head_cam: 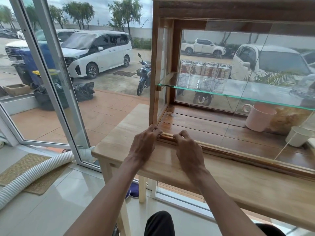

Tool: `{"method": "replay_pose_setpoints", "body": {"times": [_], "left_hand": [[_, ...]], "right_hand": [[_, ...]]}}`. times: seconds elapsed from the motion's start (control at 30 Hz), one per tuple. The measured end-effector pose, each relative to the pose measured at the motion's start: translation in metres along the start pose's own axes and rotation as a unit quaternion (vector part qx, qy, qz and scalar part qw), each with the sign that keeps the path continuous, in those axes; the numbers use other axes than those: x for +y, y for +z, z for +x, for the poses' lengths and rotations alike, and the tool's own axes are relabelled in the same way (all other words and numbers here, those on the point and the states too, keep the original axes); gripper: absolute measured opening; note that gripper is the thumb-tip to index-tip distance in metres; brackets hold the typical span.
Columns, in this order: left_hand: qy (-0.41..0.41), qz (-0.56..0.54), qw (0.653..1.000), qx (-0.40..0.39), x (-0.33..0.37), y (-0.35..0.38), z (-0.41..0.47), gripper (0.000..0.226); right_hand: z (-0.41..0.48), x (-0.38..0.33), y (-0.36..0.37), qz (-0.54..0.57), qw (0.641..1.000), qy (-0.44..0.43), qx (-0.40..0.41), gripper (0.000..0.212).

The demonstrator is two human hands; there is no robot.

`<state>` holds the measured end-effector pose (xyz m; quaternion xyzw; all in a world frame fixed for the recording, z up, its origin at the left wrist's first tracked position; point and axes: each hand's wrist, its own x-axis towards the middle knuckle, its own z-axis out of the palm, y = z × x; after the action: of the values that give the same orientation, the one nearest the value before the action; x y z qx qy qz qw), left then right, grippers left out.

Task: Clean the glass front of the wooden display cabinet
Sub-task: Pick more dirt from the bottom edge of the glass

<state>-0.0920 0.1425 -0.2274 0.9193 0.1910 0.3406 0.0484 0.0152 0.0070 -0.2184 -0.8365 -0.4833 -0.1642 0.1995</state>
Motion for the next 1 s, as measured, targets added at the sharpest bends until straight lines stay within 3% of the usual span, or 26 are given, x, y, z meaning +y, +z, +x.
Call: {"method": "replay_pose_setpoints", "body": {"times": [0.43, 0.67, 1.0], "left_hand": [[0.0, -0.005, 1.0, 0.026, 0.005, -0.008, -0.002, 0.005], [-0.027, -0.001, 0.998, 0.06, 0.001, -0.028, -0.024, 0.017], [-0.128, 0.016, 0.986, 0.104, -0.046, -0.1, -0.072, 0.011]], "right_hand": [[-0.001, -0.004, -0.002, -0.007, 1.0, 0.008, 0.024, 0.019], [-0.006, -0.009, -0.008, 0.019, 0.999, 0.004, 0.026, 0.016], [-0.014, -0.082, -0.002, 0.169, 0.983, -0.039, 0.067, 0.017]]}}
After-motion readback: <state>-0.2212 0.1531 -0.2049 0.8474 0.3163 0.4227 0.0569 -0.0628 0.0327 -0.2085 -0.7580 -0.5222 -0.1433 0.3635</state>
